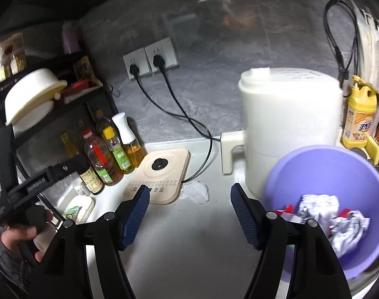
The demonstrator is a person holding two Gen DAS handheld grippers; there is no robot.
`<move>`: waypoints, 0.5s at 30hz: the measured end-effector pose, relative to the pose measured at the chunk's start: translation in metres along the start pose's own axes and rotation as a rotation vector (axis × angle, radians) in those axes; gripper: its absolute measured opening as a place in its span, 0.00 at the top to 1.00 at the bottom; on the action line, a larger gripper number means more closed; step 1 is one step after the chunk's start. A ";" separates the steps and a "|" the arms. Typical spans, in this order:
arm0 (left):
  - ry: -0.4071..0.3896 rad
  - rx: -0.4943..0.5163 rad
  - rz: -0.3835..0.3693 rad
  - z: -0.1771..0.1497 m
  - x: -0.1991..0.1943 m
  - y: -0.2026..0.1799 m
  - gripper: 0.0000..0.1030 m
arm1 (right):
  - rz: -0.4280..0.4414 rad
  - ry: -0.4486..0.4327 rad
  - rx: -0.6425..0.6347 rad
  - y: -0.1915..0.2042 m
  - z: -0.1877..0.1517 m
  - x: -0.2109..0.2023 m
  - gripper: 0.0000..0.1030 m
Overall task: Collect trash
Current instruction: 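Move both open tools back toward the white tissue on the counter, then grasp the white tissue with the right tool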
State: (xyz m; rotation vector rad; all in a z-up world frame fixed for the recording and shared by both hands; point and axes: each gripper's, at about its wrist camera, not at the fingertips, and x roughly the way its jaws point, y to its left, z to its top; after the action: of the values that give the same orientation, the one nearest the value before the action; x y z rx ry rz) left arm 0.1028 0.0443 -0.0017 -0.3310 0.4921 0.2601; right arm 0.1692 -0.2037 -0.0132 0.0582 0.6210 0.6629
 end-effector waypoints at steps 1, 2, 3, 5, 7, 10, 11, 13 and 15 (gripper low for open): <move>0.005 0.009 -0.008 0.001 0.005 0.003 0.06 | -0.003 0.004 0.003 0.002 -0.002 0.005 0.35; 0.008 0.017 -0.015 0.001 0.009 0.005 0.06 | -0.014 0.007 0.008 0.005 -0.005 0.014 0.35; 0.014 0.032 -0.024 0.001 0.015 0.007 0.06 | -0.019 0.008 0.011 0.007 -0.006 0.019 0.35; 0.027 0.059 -0.040 0.002 0.026 0.009 0.06 | -0.041 0.015 0.016 0.012 -0.010 0.035 0.35; 0.038 0.070 -0.057 0.003 0.039 0.012 0.06 | -0.051 0.029 0.020 0.014 -0.014 0.048 0.35; 0.063 0.072 -0.090 0.002 0.060 0.018 0.06 | -0.072 0.072 0.024 0.015 -0.018 0.075 0.36; 0.073 0.073 -0.099 0.003 0.067 0.019 0.06 | -0.080 0.086 0.022 0.016 -0.019 0.083 0.37; 0.089 0.079 -0.118 0.003 0.081 0.020 0.06 | -0.090 0.110 0.021 0.014 -0.019 0.097 0.39; 0.104 0.077 -0.130 0.002 0.093 0.023 0.06 | -0.095 0.137 0.023 0.011 -0.020 0.111 0.41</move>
State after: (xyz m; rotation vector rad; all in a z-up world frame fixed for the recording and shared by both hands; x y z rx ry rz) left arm 0.1760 0.0810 -0.0522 -0.3014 0.5793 0.0980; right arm 0.2201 -0.1320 -0.0845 0.0042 0.7590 0.5709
